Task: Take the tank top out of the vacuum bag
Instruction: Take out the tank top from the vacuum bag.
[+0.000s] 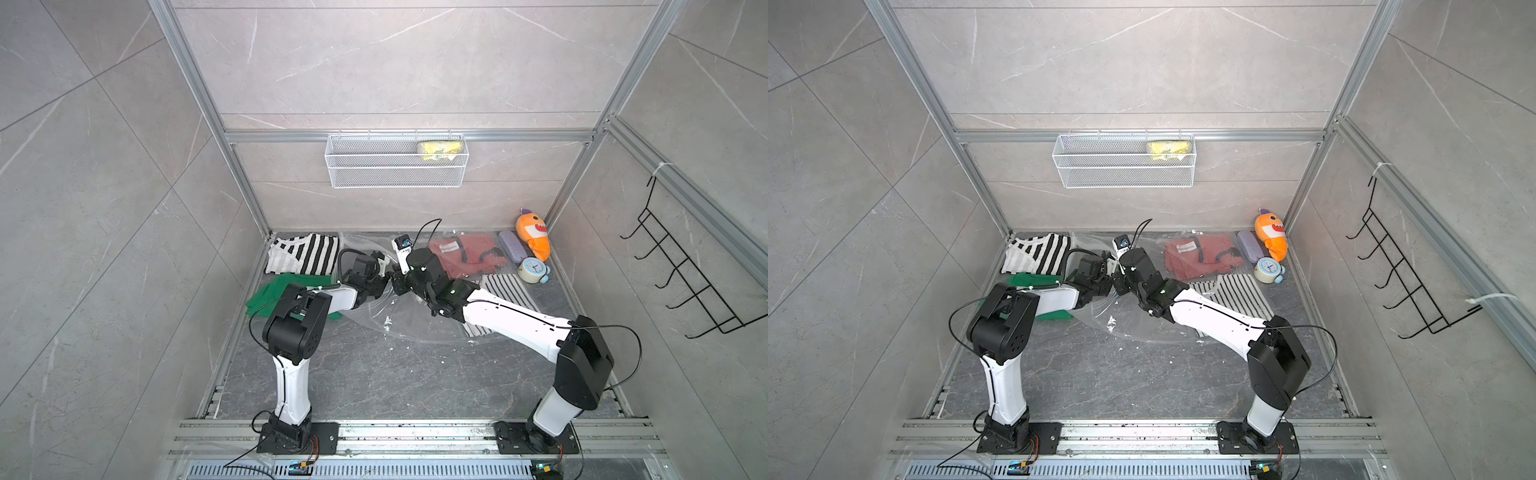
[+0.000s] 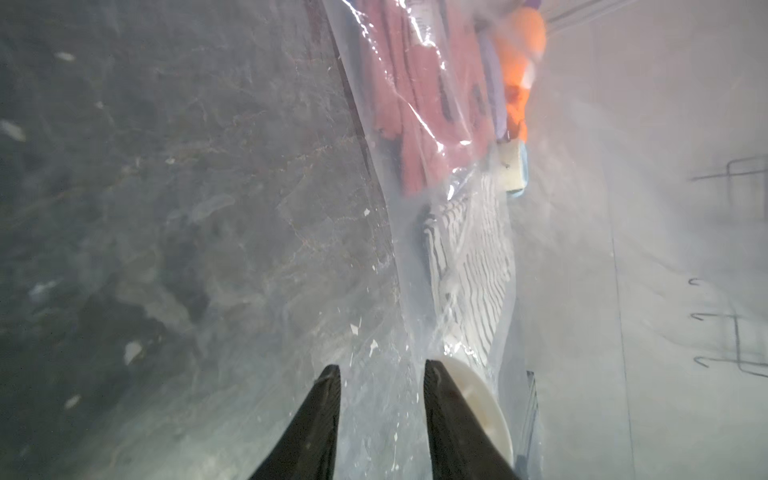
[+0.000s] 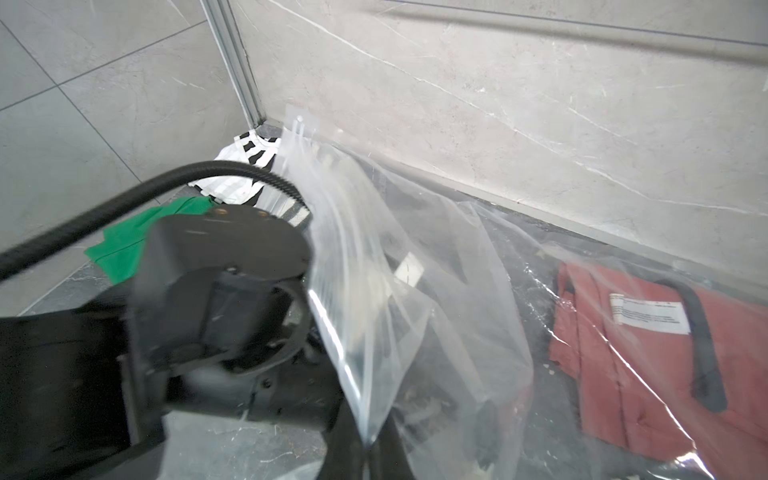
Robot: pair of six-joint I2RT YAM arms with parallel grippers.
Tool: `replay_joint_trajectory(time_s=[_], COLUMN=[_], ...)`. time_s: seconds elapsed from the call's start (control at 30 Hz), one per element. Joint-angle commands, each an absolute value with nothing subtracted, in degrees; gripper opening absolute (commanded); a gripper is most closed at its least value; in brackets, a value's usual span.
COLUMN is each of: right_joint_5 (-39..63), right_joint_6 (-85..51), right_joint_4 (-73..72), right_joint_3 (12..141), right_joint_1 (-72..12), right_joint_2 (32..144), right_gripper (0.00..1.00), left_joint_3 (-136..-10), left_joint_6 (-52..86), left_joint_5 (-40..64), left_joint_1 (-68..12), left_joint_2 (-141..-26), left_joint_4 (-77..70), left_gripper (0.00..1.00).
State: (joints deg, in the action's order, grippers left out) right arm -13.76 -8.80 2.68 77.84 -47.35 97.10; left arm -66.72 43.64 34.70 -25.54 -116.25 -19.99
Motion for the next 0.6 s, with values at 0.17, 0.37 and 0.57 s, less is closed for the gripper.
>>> replay_joint_trajectory(time_s=[0.17, 0.37, 0.57], right_joint_5=[-8.36, -6.95, -3.62], right_joint_6=[-7.52, -7.74, -9.66], right_joint_4=[-2.95, -5.34, -7.7], right_joint_3=[74.51, 72.8, 71.24], right_joint_1=[-47.75, -47.77, -47.77], right_joint_2=[92.82, 91.69, 91.49], right_gripper=[0.0, 0.0, 0.0], left_joint_3=[-75.65, -80.15, -87.04], left_joint_6=[50.5, 52.57, 53.88], left_joint_5=[37.05, 36.97, 37.59], left_joint_1=[-28.99, -30.49, -31.6], left_joint_2=[-124.82, -129.38, -134.49], left_joint_4=[-26.01, -26.74, -24.5], left_gripper=[0.49, 0.56, 0.59])
